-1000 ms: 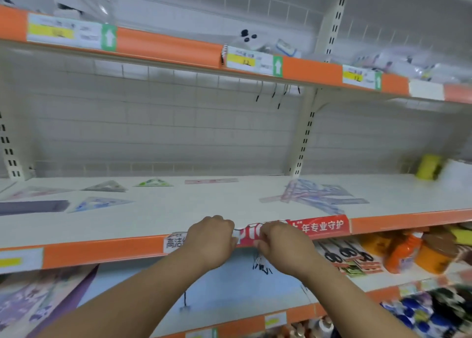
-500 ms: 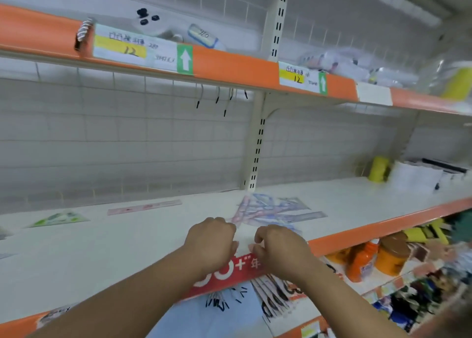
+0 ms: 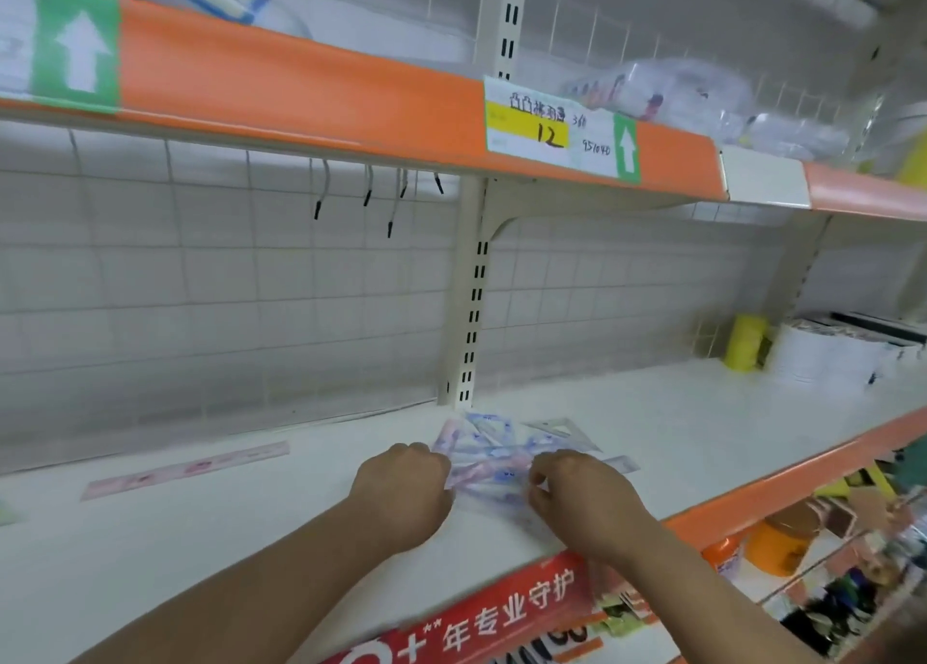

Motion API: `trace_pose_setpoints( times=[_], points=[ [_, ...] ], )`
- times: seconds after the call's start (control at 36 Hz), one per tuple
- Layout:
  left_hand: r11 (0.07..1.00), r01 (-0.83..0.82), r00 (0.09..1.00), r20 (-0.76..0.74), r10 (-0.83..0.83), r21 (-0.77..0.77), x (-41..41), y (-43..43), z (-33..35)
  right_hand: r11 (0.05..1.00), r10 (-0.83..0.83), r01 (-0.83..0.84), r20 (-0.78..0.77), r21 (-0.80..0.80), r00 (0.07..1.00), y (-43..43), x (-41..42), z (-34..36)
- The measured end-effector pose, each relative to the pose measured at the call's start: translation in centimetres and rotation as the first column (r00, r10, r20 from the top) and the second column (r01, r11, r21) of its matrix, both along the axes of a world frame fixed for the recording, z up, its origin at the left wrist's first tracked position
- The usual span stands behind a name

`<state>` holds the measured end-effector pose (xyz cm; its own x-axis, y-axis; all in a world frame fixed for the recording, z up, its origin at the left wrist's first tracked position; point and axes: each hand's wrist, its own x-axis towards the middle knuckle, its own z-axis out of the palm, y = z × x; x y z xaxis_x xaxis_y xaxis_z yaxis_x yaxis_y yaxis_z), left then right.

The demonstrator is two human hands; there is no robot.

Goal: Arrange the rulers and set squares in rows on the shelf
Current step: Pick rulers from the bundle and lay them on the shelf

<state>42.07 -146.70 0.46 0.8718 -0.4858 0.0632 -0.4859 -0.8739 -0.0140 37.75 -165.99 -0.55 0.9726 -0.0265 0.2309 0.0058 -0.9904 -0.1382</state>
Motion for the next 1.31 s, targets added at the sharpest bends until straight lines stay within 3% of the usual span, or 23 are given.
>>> trace_pose_setpoints(
  times=[0.58, 0.67, 0.75, 0.83, 0.89, 1.0, 1.17, 1.31],
  points=[
    [0.923, -0.386, 0.922, -0.021, 0.385, -0.002, 3.5, -9.8, -1.7, 0.951, 0.285, -0.293, -0.087, -0.098, 0.954, -13.7, 11.0, -0.7],
    [0.922, -0.387, 0.922, -0.039, 0.386, -0.027, 2.8, -11.1, -2.0, 0.937, 0.323, -0.333, -0.105, -0.101, 0.941, -15.0, 11.7, -1.0],
    [0.971, -0.216, 0.965, 0.129, 0.229, -0.105, 2.8, -11.7, -2.6, 0.914, 0.366, -0.383, -0.137, -0.132, 0.920, -16.0, 12.1, -1.3],
    [0.980, -0.180, 0.979, -0.115, 0.170, -0.083, 2.9, -11.7, -4.0, 0.911, 0.383, -0.399, -0.148, -0.100, 0.912, -16.4, 12.2, -1.5],
    [0.981, -0.176, 0.973, -0.167, 0.160, -0.082, 2.9, -11.8, -4.2, 0.905, 0.405, -0.419, -0.157, -0.069, 0.901, -16.6, 12.3, -1.7],
    [0.960, -0.273, 0.957, -0.121, 0.264, -0.060, 3.0, -11.9, -4.4, 0.886, 0.452, -0.464, -0.191, -0.019, 0.871, -16.4, 12.3, -2.0],
    [0.846, -0.533, 0.844, -0.060, 0.532, 0.006, 3.0, -10.1, -4.6, 0.831, 0.546, -0.554, -0.258, 0.047, 0.797, -16.6, 12.7, -2.4],
    [0.841, -0.540, 0.836, -0.104, 0.538, 0.011, 2.8, -8.6, -6.0, 0.807, 0.572, -0.590, -0.277, 0.022, 0.772, -16.8, 12.8, -2.7]
  ],
)
